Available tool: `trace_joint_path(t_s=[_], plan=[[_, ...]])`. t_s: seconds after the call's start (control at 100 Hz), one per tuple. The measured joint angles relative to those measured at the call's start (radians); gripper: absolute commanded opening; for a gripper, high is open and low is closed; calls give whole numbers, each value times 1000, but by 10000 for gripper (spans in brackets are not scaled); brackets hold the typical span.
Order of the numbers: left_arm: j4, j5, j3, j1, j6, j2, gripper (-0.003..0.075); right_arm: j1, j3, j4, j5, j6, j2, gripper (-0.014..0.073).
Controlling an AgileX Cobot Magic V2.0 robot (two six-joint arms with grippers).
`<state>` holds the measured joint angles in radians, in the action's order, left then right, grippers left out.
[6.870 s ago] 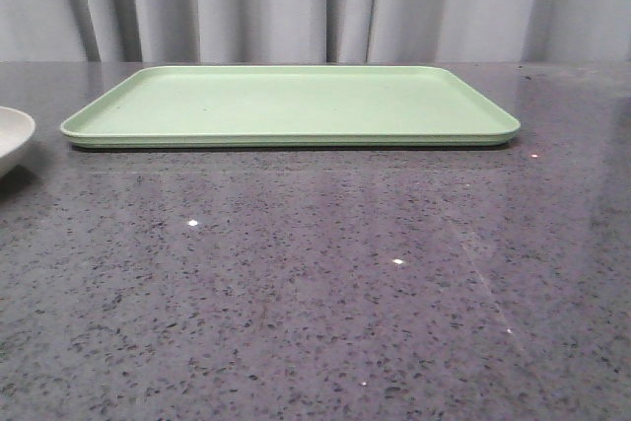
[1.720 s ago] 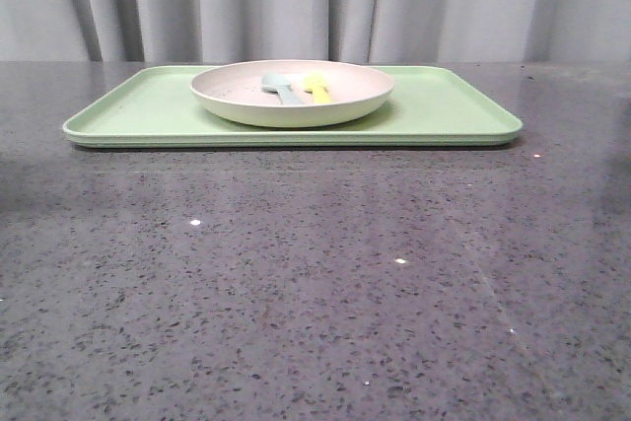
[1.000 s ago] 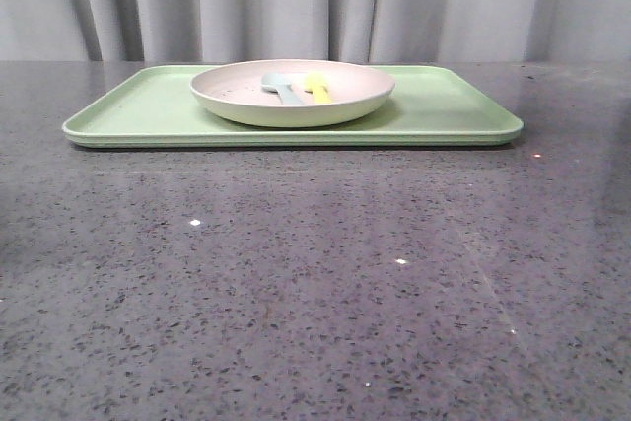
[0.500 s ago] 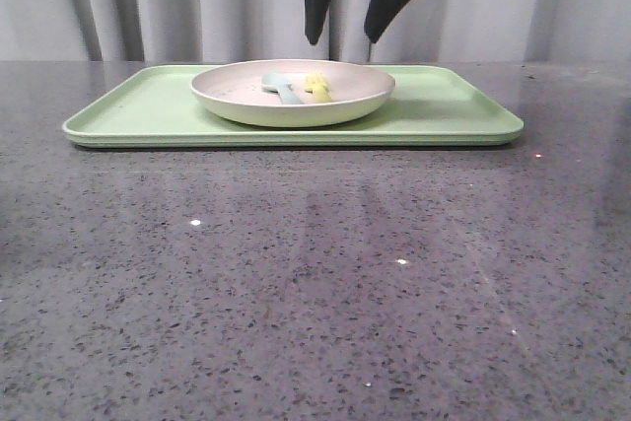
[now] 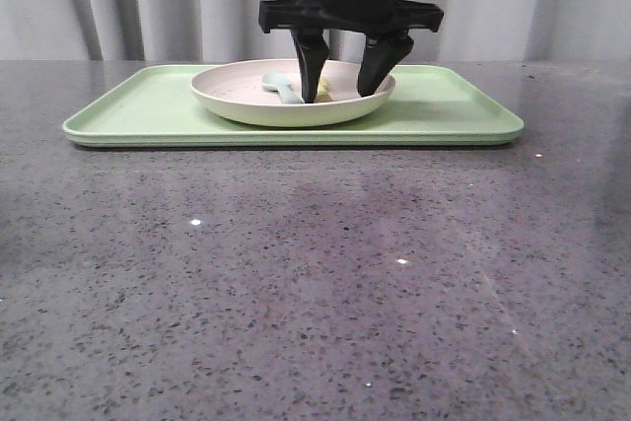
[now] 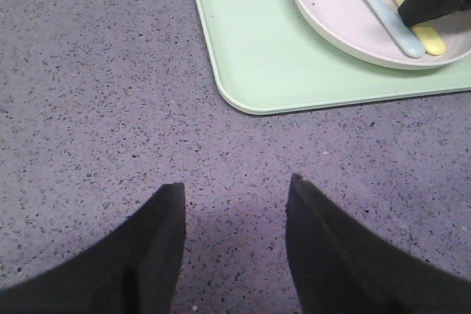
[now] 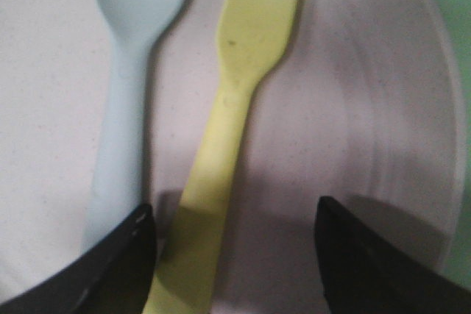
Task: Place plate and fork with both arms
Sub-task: 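Lower the right gripper onto the yellow fork in the plate, then grasp the yellow fork handle with the right gripper and lift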
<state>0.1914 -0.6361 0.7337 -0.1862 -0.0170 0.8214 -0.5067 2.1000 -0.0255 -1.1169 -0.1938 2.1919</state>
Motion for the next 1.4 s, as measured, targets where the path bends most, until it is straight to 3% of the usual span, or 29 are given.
trace_joint_path(t_s=[0.14, 0.33, 0.64, 0.76, 1.08, 1.4], plan=[[0, 0, 0, 0, 0, 0, 312, 0, 2, 0, 2, 0, 5, 459], [0, 0, 0, 0, 0, 0, 312, 0, 2, 0, 2, 0, 6, 357], [1, 0, 0, 0, 0, 0, 312, 0, 5, -7, 2, 0, 12, 20], [2, 0, 0, 0, 0, 0, 312, 0, 5, -8, 4, 0, 12, -60], [2, 0, 0, 0, 0, 0, 312, 0, 26, -8, -17, -2, 12, -68], [2, 0, 0, 0, 0, 0, 312, 44, 194, -8, -121, -1, 6, -68]])
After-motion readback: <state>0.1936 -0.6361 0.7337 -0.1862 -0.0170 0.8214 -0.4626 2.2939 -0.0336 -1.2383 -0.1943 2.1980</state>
